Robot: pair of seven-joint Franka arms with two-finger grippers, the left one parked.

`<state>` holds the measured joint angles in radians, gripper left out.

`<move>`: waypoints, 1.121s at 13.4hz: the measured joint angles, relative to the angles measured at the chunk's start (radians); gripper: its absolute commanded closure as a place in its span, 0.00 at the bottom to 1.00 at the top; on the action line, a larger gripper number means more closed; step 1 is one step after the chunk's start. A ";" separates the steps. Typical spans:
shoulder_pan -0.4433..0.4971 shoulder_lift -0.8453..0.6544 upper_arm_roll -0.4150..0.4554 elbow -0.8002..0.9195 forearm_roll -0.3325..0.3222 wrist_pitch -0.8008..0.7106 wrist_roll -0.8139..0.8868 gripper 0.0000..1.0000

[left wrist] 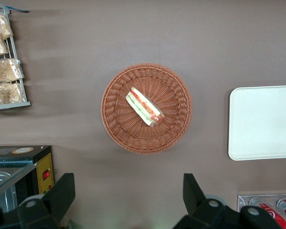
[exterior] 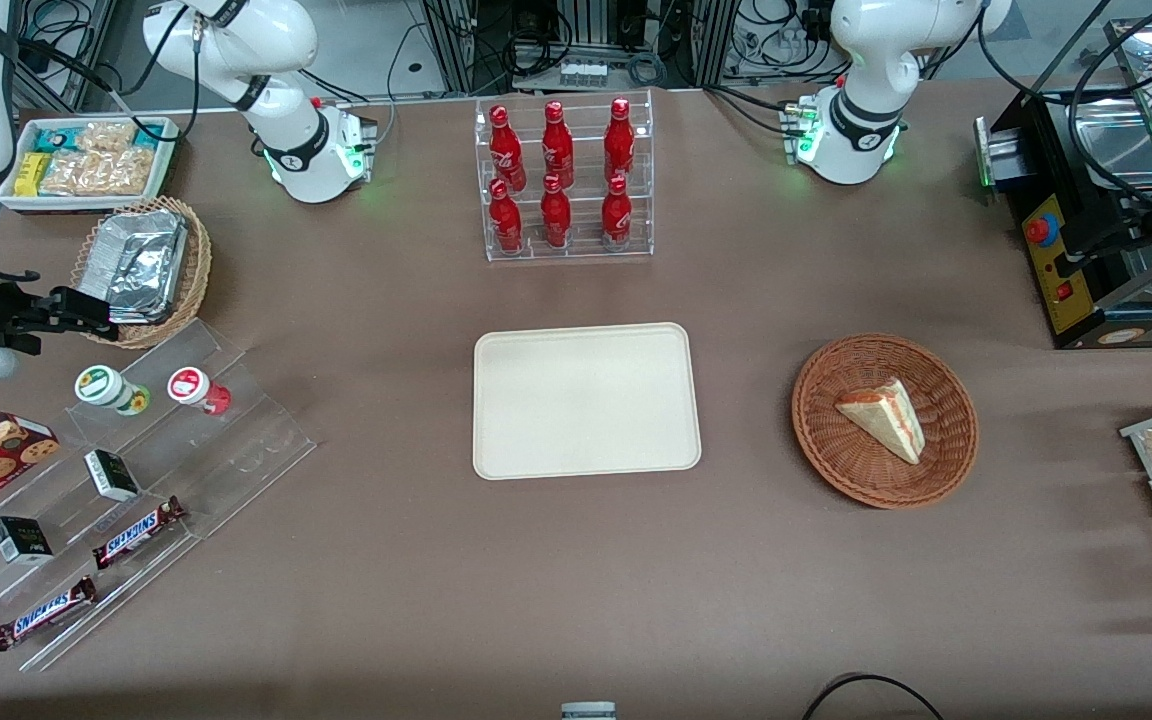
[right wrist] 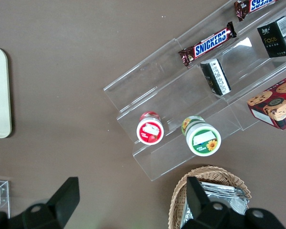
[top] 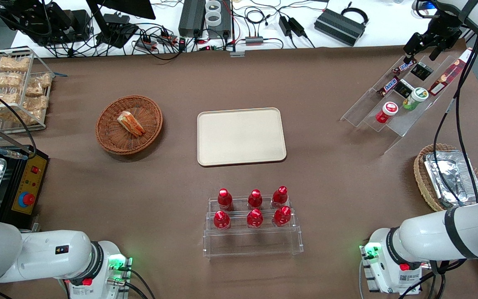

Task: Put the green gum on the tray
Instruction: 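Move the right gripper down toward the green-and-white gum jar on the display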

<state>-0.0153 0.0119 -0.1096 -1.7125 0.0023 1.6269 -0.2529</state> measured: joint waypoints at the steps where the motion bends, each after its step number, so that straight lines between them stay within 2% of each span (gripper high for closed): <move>1: 0.002 0.000 0.000 0.000 0.000 -0.004 0.000 0.00; 7: -0.003 0.023 -0.007 -0.016 0.000 0.014 -0.026 0.00; 15: -0.130 0.131 -0.017 -0.100 0.014 0.246 -0.559 0.00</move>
<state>-0.1457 0.1432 -0.1261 -1.8123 0.0164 1.8733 -0.8122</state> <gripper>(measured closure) 0.000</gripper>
